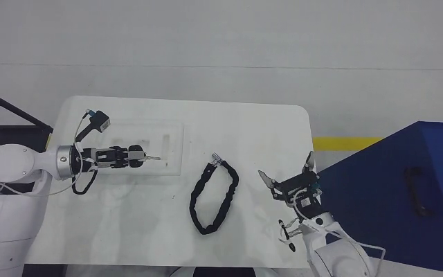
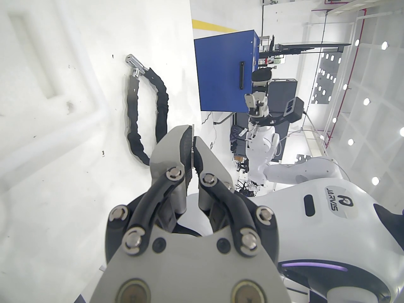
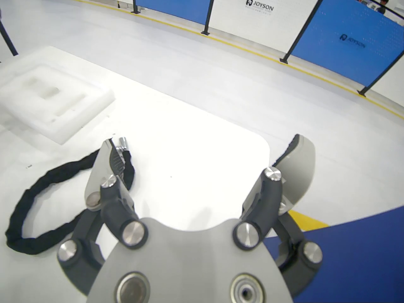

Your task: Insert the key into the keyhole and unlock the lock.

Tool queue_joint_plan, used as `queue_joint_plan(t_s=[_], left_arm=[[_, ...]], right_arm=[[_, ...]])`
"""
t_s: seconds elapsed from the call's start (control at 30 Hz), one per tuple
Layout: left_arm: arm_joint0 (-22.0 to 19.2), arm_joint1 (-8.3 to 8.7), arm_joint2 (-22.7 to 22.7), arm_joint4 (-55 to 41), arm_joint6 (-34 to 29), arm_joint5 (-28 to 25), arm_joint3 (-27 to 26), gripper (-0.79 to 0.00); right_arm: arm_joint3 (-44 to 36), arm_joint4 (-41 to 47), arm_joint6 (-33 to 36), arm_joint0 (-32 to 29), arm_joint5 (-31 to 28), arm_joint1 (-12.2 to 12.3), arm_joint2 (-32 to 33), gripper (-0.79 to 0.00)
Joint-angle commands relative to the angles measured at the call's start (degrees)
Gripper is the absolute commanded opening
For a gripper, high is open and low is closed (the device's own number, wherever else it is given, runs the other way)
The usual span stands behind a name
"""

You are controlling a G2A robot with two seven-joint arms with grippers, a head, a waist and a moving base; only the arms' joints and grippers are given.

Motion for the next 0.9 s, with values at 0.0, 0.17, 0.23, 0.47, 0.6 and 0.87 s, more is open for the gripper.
queue_joint_plan(t_s=[0.0, 0.17, 0.23, 0.47, 0.6, 0.87], left_arm=[[0.0, 0.0, 0.0, 0.0, 0.0, 0.0, 0.0, -0.785], [0.0, 0.0, 0.0, 0.0, 0.0, 0.0, 0.0, -0.785], [0.0, 0.0, 0.0, 0.0, 0.0, 0.0, 0.0, -0.785], [0.0, 0.0, 0.0, 0.0, 0.0, 0.0, 0.0, -0.785], [0.0, 0.0, 0.0, 0.0, 0.0, 0.0, 0.0, -0.785], [0.0, 0.0, 0.0, 0.0, 0.0, 0.0, 0.0, -0.785]], right_arm=[[0.14, -0.01, 0.15, 0.14, 0.07, -0.02, -0.19, 0.0], [0.14, -0.01, 0.15, 0.14, 0.07, -0.02, -0.19, 0.0], [0.14, -0.01, 0.15, 0.14, 0.07, -0.02, -0.19, 0.0], [11.46, 20.56, 42.7, 24.78, -5.38, -2.51, -6.56, 0.0], [25.94, 34.0, 58.25, 44.01, -3.25, -5.68, -14.54, 0.0], [35.35, 40.89, 63.89, 53.19, -3.8, -8.11, -21.22, 0.0]])
